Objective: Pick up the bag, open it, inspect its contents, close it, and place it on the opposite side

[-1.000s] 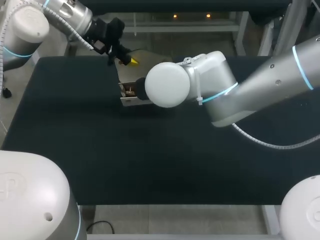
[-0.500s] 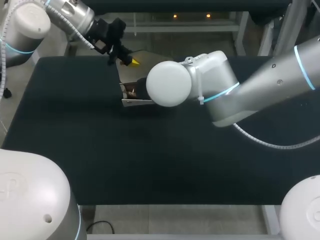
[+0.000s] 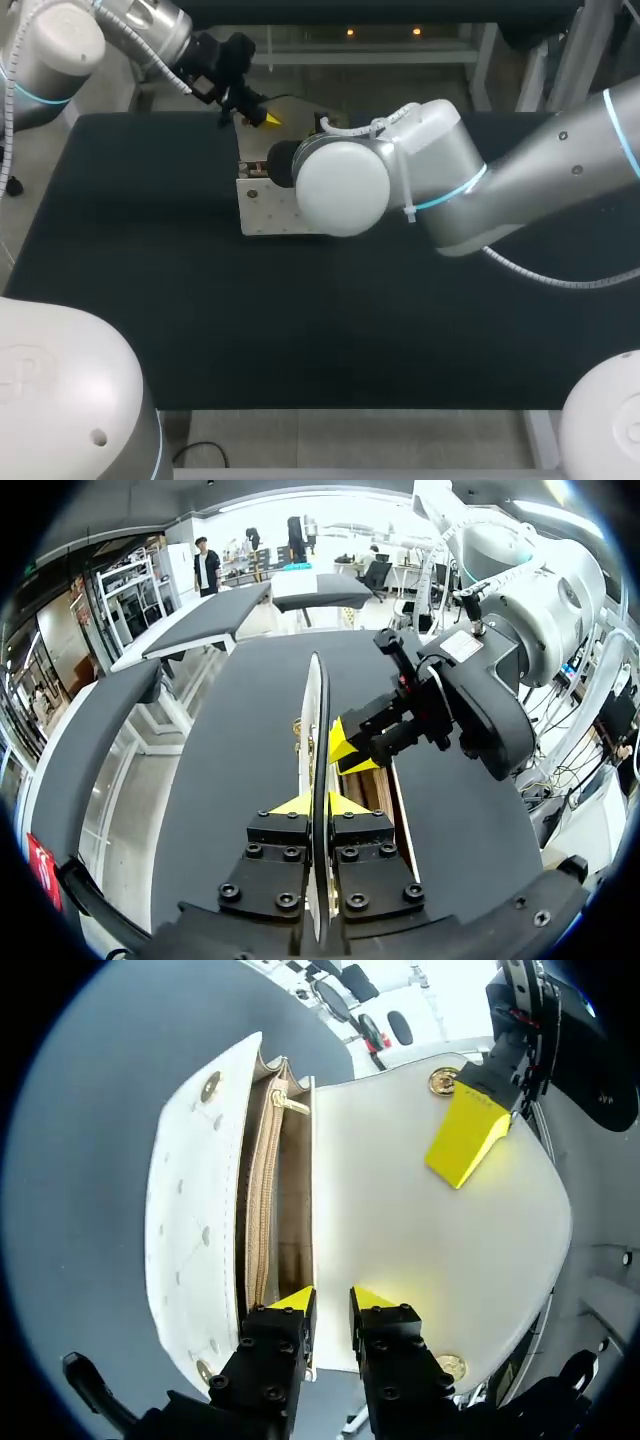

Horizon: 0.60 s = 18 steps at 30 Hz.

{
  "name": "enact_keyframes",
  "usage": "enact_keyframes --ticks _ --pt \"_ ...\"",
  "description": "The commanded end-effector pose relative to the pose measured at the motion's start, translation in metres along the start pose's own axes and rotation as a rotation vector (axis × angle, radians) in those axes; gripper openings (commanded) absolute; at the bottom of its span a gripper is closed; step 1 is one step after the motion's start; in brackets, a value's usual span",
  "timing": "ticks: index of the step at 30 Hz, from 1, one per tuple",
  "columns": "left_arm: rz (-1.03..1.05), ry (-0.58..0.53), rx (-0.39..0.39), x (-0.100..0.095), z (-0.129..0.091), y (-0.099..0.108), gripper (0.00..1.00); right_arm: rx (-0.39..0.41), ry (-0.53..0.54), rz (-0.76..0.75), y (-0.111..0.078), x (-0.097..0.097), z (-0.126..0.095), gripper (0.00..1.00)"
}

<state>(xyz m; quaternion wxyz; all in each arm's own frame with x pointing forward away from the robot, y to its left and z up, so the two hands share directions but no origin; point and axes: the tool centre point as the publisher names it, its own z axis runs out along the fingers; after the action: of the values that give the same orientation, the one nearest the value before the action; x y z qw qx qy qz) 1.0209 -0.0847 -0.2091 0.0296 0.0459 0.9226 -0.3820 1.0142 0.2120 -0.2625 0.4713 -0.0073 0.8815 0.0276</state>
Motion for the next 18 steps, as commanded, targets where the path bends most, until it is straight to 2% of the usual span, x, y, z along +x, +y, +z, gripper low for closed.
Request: enact_keyframes --ticks 1,9,11,13,18 --pt "-0.004 -0.018 -0.012 0.007 0.000 -0.004 0.00 -0.007 -0.044 0.004 -0.006 0.000 -0.024 0.18" --pt "-0.033 -0.021 -0.021 0.015 0.003 -0.004 0.00 -0.012 -0.098 0.006 -0.006 -0.004 -0.044 0.17" --pt "-0.043 -0.015 -0.019 0.016 0.006 -0.002 0.00 -0.015 -0.099 0.006 -0.005 -0.003 -0.045 0.12" --pt "-0.053 -0.013 -0.016 0.017 0.008 -0.001 0.00 -0.018 -0.089 0.004 -0.005 -0.001 -0.042 0.00" --pt "-0.064 -0.026 -0.012 0.018 0.007 0.000 0.00 -0.028 -0.058 -0.004 -0.003 0.003 -0.035 0.00"
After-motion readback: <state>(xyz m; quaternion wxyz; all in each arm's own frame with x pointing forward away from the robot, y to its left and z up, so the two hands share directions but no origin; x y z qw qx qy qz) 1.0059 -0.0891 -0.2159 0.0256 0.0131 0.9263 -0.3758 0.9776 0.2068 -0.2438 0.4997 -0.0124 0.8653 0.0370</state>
